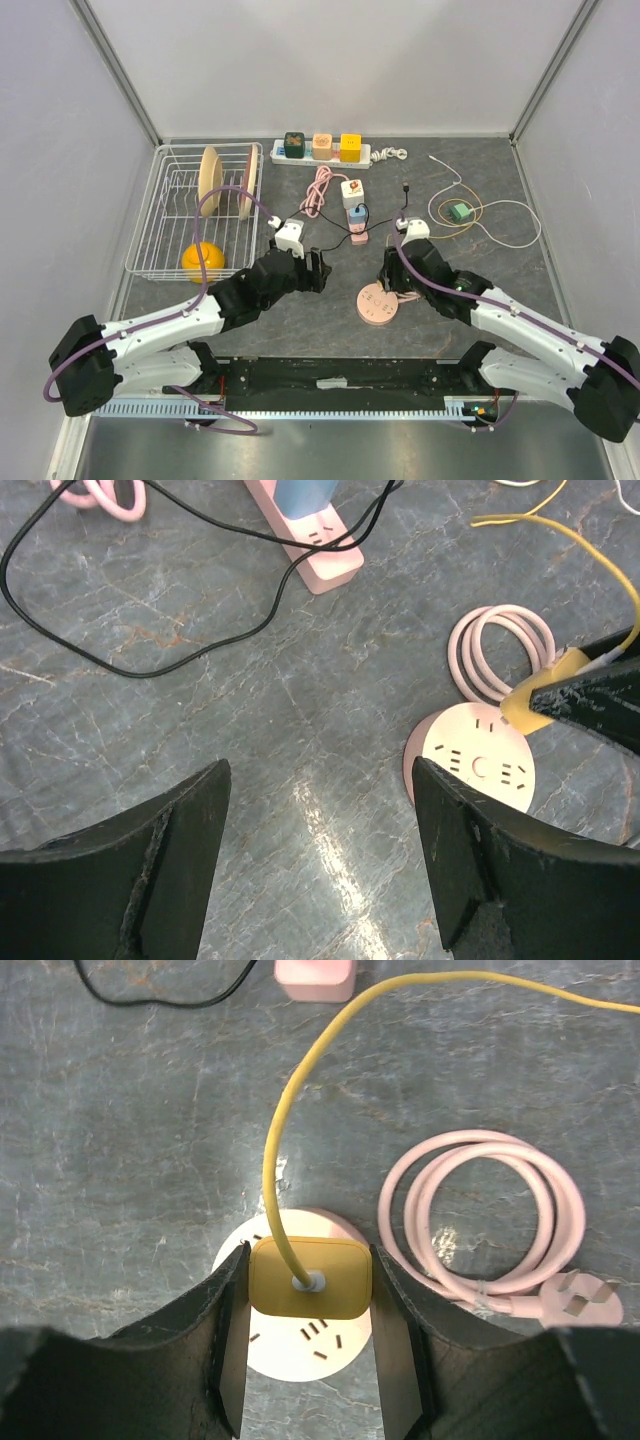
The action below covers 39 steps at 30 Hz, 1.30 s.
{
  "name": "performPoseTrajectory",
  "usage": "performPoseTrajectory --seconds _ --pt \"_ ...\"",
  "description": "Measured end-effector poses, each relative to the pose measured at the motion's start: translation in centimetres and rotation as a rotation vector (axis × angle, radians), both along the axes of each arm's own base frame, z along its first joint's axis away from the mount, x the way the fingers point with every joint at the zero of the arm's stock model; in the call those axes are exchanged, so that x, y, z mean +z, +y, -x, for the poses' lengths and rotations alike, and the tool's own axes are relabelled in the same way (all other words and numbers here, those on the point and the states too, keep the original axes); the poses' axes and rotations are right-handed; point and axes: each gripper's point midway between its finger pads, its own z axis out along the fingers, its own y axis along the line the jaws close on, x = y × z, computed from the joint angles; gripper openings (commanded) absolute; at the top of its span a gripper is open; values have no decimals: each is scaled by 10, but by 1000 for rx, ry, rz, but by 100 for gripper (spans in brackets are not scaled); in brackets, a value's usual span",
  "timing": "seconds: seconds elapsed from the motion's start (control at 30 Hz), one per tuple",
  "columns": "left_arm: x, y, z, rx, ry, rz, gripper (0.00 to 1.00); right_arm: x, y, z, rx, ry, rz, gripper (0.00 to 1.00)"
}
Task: Insert the plug
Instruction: Insert the plug into the socket.
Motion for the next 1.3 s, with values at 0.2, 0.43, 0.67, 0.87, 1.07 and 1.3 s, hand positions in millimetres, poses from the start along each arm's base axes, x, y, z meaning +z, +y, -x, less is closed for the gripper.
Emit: performPoseTrajectory --seconds 0.2,0.43,0.67,0.87,1.07,1.3 --pt "-6 2 3 10 30 4 79 -11 20 11 92 -32 35 0" --pt "-10 3 5 16 49 1 78 -16 30 15 244 -82 65 0" --pt "-9 4 6 18 52 3 78 -19 46 19 384 -102 69 0" --pt "-9 5 6 19 54 3 77 -24 49 22 425 -100 73 0" --pt "-9 5 6 19 54 5 77 -27 50 23 438 -92 76 0" --pt "-9 4 6 22 57 10 77 -29 47 22 439 -93 100 0"
